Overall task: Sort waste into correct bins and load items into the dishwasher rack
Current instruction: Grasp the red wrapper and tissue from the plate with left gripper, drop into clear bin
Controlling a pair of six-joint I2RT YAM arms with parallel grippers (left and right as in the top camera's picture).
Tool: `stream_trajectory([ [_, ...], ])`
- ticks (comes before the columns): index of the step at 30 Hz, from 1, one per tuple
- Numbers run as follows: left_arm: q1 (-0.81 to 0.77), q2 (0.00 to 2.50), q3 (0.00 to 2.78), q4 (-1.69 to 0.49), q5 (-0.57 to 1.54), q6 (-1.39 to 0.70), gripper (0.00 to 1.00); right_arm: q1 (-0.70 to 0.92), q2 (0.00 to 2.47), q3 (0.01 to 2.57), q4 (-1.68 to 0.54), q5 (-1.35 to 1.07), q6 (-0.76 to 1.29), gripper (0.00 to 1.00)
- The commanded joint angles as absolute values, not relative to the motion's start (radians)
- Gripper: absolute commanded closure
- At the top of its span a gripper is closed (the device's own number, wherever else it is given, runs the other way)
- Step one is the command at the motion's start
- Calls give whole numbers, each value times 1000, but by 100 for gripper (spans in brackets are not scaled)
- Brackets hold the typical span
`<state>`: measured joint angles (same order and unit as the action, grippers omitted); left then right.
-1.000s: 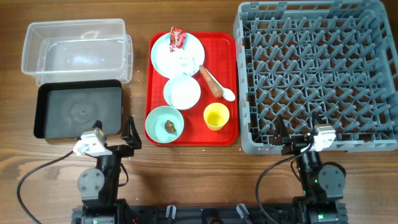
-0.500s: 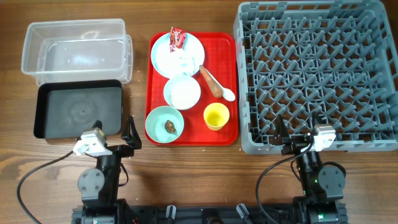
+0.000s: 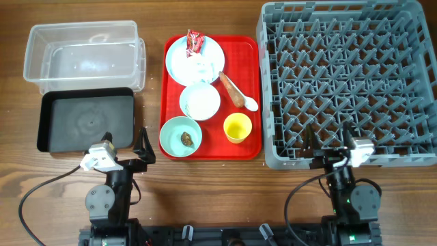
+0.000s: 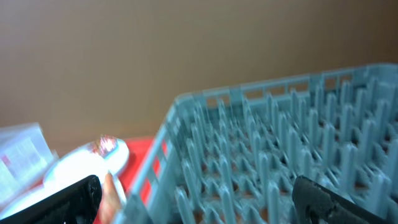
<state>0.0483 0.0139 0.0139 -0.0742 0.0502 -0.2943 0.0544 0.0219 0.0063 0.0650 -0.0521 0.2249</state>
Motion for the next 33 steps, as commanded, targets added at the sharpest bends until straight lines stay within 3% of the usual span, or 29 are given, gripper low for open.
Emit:
stream_trajectory([
  [1, 54, 10, 6, -75, 33, -303, 0, 52, 18, 5, 100, -68, 377, 0],
  [10, 54, 10, 6, -24, 108, -302, 0, 52, 18, 6, 138, -49, 397, 0],
  [14, 54, 14, 21, 204, 221, -246, 0, 52, 18, 31, 259, -236, 203, 0],
  [20, 54, 231, 276, 162, 255, -152, 0, 52, 150, 218, 219, -253, 95, 0],
  [26, 54, 722, 696, -59, 337, -108, 0, 52, 485, 556, -21, -257, 47, 0],
  [33, -38, 1388, 1480, -691, 292, 1, 0, 52, 834, 970, -485, -257, -79, 0],
])
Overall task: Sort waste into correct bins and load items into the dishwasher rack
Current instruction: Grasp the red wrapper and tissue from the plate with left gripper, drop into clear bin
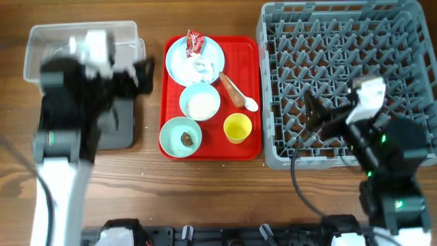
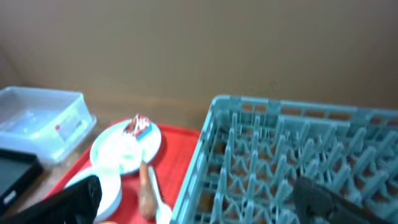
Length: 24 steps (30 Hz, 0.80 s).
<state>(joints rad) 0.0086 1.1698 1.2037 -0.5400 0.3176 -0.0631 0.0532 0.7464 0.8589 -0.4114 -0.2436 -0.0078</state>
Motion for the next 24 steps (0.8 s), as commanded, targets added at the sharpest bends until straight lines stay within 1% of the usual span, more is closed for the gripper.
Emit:
stream_trajectory([
  [1, -59, 1483, 1589, -766, 261, 24, 0, 52, 881, 1010, -532, -257, -78, 0],
  [4, -121, 1708, 1796, -879, 159, 95, 0, 52, 975, 1044, -554, -340, -79, 0],
  [6, -163, 1848, 1833, -825, 148, 127, 0, 52, 1031, 1044, -550, -417, -67, 0],
  [10, -215, 2028, 1833, -725, 174, 128, 0, 52, 1106, 1042, -551, -522, -68, 0],
  [16, -226, 2198, 1833, -652, 170, 118, 0, 52, 1124, 1042, -551, -532, -71, 0],
  [18, -226, 2257, 1833, -644, 134, 84, 0, 52, 1124, 1041, -551, -532, -71, 0],
  [24, -227, 2354, 1833, -619, 110, 70, 0, 52, 1124, 1041, -551, -532, -71, 0],
])
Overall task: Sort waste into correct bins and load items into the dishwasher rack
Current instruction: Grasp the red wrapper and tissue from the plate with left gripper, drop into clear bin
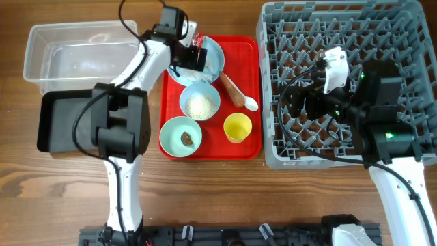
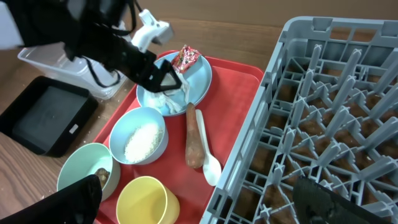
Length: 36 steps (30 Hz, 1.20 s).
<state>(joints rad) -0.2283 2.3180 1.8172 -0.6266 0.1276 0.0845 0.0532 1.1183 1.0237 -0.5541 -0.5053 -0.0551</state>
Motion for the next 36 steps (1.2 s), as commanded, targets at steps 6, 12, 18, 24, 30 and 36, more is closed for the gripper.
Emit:
stream_trajectory([
  [6, -234, 2389, 1833, -620, 115, 70, 82, 52, 1124, 1041, -550, -532, -68, 0],
  [12, -239, 2340, 1835, -616, 114, 61, 96, 52, 1124, 1041, -549, -532, -68, 1],
  [18, -221, 2046, 1848, -625, 96, 6, 96, 52, 1124, 1041, -543, -532, -68, 1],
  [24, -95, 1931, 1848, -706, -174, -141, 96, 52, 1124, 1041, -528, -532, -68, 1],
  [30, 114, 2047, 1844, -723, -225, -330, 96, 52, 1124, 1041, -524, -532, -68, 1],
  [36, 159, 2135, 1845, -712, -226, -318, 0, 52, 1124, 1041, -524, -532, -68, 1],
])
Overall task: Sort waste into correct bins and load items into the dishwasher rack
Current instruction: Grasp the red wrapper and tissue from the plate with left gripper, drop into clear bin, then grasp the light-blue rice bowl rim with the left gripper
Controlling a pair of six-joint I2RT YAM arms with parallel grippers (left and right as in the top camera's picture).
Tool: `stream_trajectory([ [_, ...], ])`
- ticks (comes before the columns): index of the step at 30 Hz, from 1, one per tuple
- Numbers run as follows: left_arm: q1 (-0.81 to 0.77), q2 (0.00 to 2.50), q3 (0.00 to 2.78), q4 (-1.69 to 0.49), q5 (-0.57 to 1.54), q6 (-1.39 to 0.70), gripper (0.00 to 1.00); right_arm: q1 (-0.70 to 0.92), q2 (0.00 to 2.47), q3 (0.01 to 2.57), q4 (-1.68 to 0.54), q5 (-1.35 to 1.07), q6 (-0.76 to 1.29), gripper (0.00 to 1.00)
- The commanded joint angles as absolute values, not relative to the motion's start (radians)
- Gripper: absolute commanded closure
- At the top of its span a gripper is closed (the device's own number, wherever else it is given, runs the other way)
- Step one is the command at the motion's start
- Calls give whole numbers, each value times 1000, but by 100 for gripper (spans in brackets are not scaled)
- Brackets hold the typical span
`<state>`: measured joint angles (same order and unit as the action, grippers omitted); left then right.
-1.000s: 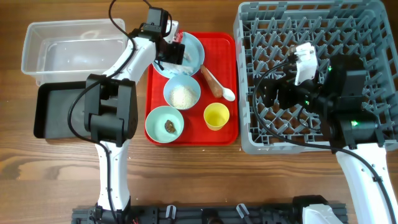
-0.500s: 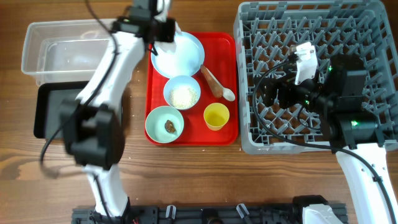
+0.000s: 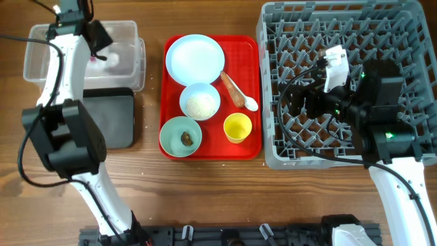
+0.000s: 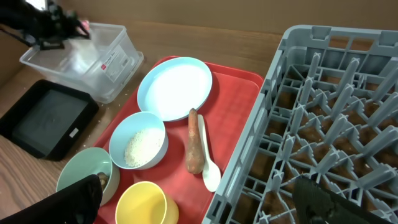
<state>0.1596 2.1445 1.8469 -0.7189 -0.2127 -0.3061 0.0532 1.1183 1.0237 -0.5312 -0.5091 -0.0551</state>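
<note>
My left gripper [image 3: 97,34] hangs over the clear bin [image 3: 140,55] at the back left, fingers apart. Below it in the bin lie a white crumpled tissue [image 3: 116,58] and a small pink-red scrap [image 3: 91,59]. The pale blue plate [image 3: 194,58] on the red tray [image 3: 252,147] is bare. Also on the tray are a white bowl of rice [image 4: 137,140], a green bowl [image 3: 181,137] with a food scrap, a yellow cup [image 4: 146,202], a brown sausage [image 4: 194,143] and a white spoon [image 4: 210,171]. My right gripper [image 4: 208,202] is wide open over the rack's left edge.
The grey dishwasher rack [image 3: 268,82] fills the right side, with upright tines and nothing in it. A black bin [image 3: 119,123] sits in front of the clear bin. My left arm stretches from the table's front edge up past the black bin.
My left gripper has gone from the plate to over the clear bin. The red wrapper and white tissue are off the plate, and waste now lies in the bin. The right arm has not moved.
Both arms were folded low at the table's front edge. Then both were raised, blurred in motion. Then my left gripper was on the wrapper and tissue on the plate, and my right stood open over the rack. Now the plate is bare and the waste is in the clear bin.
</note>
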Motion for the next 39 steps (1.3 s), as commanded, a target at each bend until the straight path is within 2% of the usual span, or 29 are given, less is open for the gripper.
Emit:
stream_trajectory([
  [1, 159, 2121, 1847, -711, -226, -318, 0, 52, 1124, 1041, -524, -532, -68, 0],
  [7, 159, 1986, 1847, -728, -220, -325, 0, 52, 1124, 1041, -509, -532, -68, 0],
  [9, 147, 1937, 1847, -776, -125, -322, 0, 52, 1124, 1041, -510, -532, -68, 0],
  [13, 76, 1853, 1846, -1015, 148, -202, 0, 52, 1124, 1041, -511, -532, -68, 0],
  [16, 9, 1846, 1844, -1186, 157, -159, 0, 52, 1124, 1041, -509, -532, -68, 0],
  [18, -57, 1848, 1799, -1224, 157, -139, 0, 52, 1124, 1041, -501, -532, -68, 0],
  [28, -328, 1850, 1531, -915, 183, -113, 5, 52, 1124, 1041, -483, -532, -68, 0],
  [31, -416, 1857, 1469, -778, 183, -25, 6, 52, 1124, 1041, -483, -532, -68, 0],
  [35, -498, 1913, 1443, -736, 179, 75, 7, 52, 1124, 1041, -483, -533, -68, 0],
  [39, -518, 1995, 1443, -728, 130, 74, 14, 52, 1124, 1041, -483, -533, -68, 0],
])
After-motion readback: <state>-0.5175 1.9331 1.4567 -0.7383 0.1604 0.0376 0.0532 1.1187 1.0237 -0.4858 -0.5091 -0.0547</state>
